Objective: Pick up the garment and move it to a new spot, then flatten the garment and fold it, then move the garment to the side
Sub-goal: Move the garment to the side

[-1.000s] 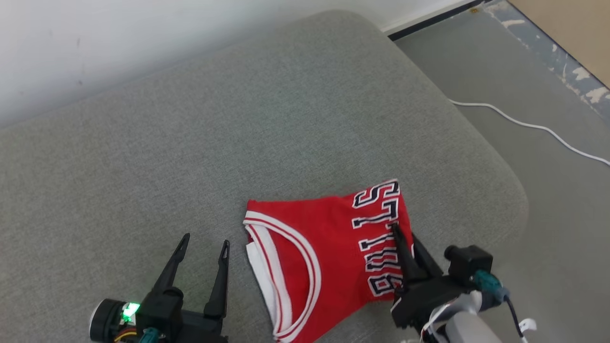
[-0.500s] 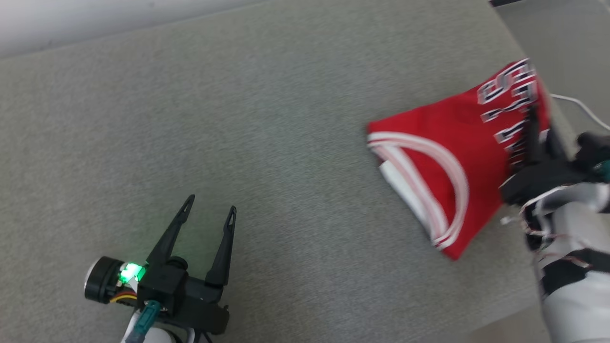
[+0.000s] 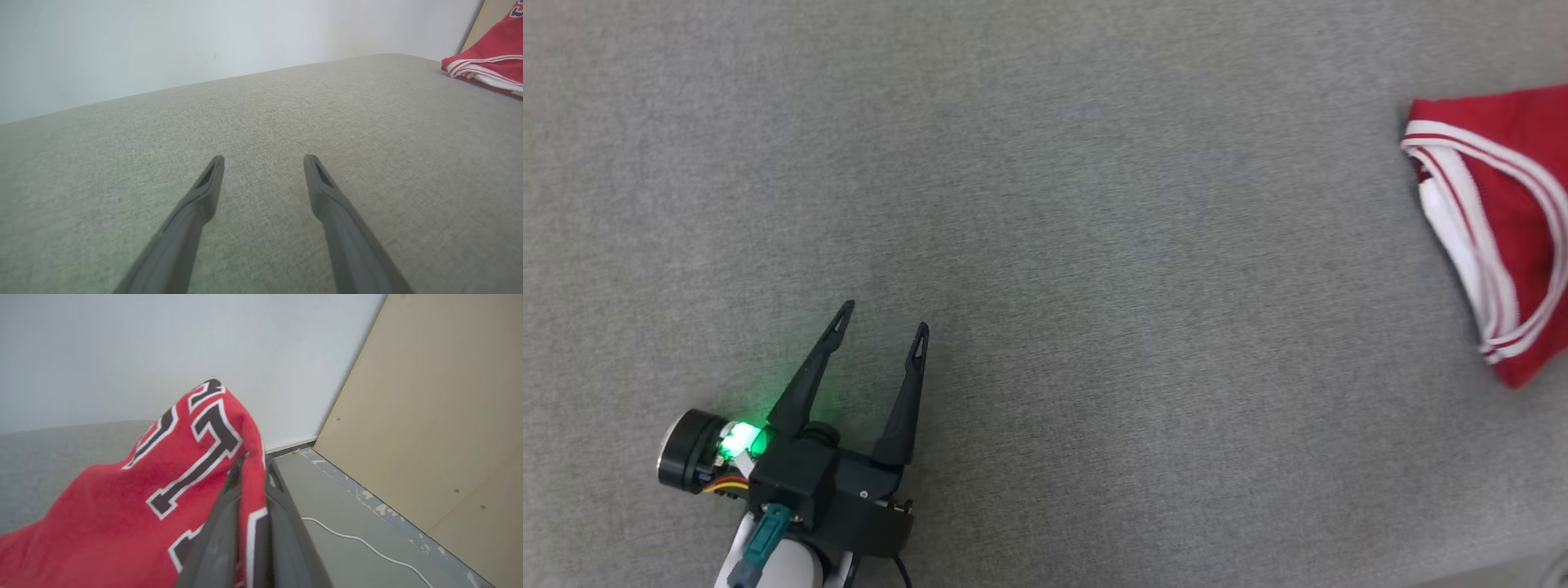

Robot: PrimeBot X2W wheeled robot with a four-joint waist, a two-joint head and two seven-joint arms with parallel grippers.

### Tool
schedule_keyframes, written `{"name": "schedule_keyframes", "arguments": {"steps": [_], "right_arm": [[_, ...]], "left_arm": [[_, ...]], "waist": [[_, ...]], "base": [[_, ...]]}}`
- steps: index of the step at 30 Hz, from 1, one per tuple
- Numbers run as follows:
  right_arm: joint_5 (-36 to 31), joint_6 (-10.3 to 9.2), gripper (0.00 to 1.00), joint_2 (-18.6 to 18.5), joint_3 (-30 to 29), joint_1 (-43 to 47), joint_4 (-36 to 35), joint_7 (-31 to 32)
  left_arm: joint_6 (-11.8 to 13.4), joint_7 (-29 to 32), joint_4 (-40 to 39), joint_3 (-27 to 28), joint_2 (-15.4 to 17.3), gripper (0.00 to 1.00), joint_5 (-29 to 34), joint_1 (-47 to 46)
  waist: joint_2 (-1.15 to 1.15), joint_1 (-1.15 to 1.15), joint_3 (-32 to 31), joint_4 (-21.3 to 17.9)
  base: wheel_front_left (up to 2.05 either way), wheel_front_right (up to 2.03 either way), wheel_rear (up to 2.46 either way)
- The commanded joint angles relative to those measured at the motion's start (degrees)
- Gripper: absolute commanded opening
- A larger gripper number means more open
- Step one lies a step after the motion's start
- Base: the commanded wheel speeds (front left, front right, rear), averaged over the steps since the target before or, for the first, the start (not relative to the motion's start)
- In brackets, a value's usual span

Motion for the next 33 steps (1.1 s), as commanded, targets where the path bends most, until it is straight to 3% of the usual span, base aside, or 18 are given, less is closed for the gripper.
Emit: {"name": "schedule_keyframes", "arguments": {"steps": [1, 7, 10, 15, 24, 33], "right_arm": [[-2.1, -0.16, 1.0, 1.4, -2.2, -1.4, -2.7, -0.1], [-6.3, -0.16, 1.0, 5.5, -3.9, -1.7, -7.8, -0.1], [-4.6, -0.16, 1.0, 6.8, -2.2, -0.6, -9.1, -0.1], [0.0, -0.16, 1.0, 8.3, 3.5, 2.8, -12.2, -0.1], [11.2, -0.16, 1.0, 12.7, 16.7, 17.1, -19.8, -0.1], [17.0, -0.16, 1.0, 15.4, 25.6, 30.0, -20.3, -0.1]], "left_arm": [[0.6, -0.1, 0.9, 0.4, 1.0, 1.0, 0.1, 0.2], [1.5, -0.1, 1.4, 0.4, 1.1, 1.0, -0.2, 0.6], [1.9, -0.1, 1.6, 0.5, 0.7, 1.0, -0.6, 1.1], [2.7, -0.1, 2.0, 1.4, 0.1, 1.0, -1.3, 2.1], [4.3, -0.1, 3.6, 5.0, -1.3, 1.0, -2.4, 6.3], [4.3, -0.1, 5.6, 8.0, -2.5, 1.0, -2.8, 10.4]], "waist": [[-0.01, -0.01, 0.5, 0.4], [-0.01, -0.01, -1.3, -0.3], [-0.01, -0.01, -3.0, -0.2], [-0.01, -0.01, -5.8, 0.3], [-0.01, -0.01, -13.0, 2.4], [-0.01, -0.01, -19.7, 5.4]], "base": [[0.0, 0.0, 0.0], [0.0, 0.0, 0.0], [0.0, 0.0, 0.0], [0.0, 0.0, 0.0], [0.0, 0.0, 0.0], [0.0, 0.0, 0.0]]}}
